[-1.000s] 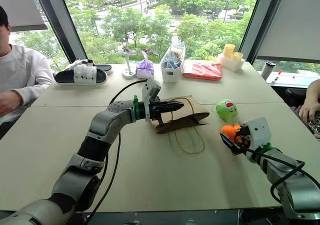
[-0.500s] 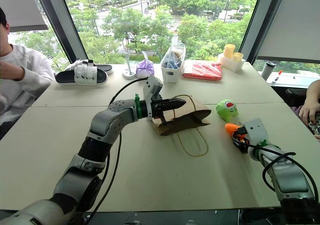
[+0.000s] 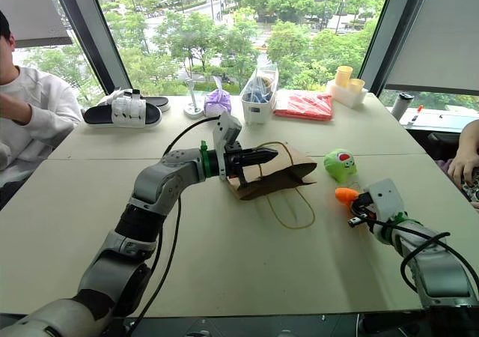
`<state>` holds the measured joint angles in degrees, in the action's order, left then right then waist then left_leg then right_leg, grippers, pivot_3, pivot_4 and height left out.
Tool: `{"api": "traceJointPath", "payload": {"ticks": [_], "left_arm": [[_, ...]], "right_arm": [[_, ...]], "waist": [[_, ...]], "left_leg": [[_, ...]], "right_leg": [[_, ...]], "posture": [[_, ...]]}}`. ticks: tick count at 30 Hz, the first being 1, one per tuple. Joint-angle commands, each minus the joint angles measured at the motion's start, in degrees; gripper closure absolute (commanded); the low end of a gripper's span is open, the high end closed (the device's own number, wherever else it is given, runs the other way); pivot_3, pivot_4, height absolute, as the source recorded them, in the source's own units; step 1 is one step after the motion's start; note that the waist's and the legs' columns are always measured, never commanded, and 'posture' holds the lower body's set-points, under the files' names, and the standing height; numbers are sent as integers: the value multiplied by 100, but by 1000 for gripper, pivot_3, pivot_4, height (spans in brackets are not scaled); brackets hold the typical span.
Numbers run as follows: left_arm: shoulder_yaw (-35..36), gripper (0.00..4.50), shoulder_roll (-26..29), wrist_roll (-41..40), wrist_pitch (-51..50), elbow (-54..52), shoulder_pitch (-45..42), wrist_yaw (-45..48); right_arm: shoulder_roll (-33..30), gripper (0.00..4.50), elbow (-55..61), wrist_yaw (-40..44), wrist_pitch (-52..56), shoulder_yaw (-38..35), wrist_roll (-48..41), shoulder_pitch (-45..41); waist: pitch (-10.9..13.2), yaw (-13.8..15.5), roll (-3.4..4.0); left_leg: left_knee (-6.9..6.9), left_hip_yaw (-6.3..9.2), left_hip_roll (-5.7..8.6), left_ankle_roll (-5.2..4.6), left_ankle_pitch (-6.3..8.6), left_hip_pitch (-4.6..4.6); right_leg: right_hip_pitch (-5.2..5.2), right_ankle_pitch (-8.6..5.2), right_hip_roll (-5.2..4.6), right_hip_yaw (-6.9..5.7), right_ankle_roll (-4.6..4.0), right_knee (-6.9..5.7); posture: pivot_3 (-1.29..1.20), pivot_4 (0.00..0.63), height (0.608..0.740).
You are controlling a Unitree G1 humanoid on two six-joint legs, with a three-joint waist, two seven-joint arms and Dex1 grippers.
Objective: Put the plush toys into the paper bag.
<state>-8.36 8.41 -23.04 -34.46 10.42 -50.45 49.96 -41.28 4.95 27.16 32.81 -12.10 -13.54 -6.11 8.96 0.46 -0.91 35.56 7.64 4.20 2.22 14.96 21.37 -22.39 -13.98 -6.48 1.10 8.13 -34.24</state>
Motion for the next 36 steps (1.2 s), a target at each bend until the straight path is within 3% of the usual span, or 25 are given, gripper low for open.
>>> {"api": "traceJointPath", "payload": {"ticks": [1,5,11,15,19,23,26,36], "left_arm": [[-26,4500,18,11,148,-147,-39,69],[-12,4500,86,45,217,0,-62,151],[-36,4500,132,52,251,13,-18,233],[-46,4500,144,29,240,-15,0,292],[-88,4500,154,-8,203,-23,-8,433],[-125,4500,150,3,217,-73,55,455],[-90,4500,141,-38,209,-61,-9,484],[6,4500,291,-389,-186,-425,25,620]], "right_arm": [[34,3555,268,69,-80,-28,3,-46],[-214,1725,653,318,240,-53,-95,28],[-390,1725,1564,617,619,-560,-488,426],[-40,1725,2449,729,1219,-1198,-1685,329],[136,1725,2859,598,1738,-1090,-2352,50],[533,2968,2945,329,1825,-463,-2431,-142],[827,4467,2792,164,1820,6,-2350,-335],[1570,4467,423,19,470,1539,-815,-1328]], "waist": [[0,-6,0],[-1,-12,3],[-1,24,2],[-1,21,2],[-1,11,2],[-1,15,1],[-1,15,2],[-2,-36,4]], "left_leg": [[0,0,0,0,0,0],[0,0,0,0,0,0],[2,1,0,0,0,2],[9,3,0,-1,1,4],[10,4,-3,-1,1,1],[10,4,-2,-1,1,1],[10,5,-2,-1,1,5],[9,3,-1,0,0,2]], "right_leg": [[0,0,0,0,0,0],[-2,0,0,0,0,-1],[-1,0,0,0,0,0],[1,0,-1,-1,0,-1],[3,0,0,-1,0,-2],[3,0,0,-2,0,-2],[-2,0,0,-1,0,-3],[-7,1,1,-1,-1,-9]], "posture": [[0,150,740],[0,150,740],[0,150,740],[0,150,740],[0,150,740],[0,150,740],[0,150,740],[0,150,740]]}}
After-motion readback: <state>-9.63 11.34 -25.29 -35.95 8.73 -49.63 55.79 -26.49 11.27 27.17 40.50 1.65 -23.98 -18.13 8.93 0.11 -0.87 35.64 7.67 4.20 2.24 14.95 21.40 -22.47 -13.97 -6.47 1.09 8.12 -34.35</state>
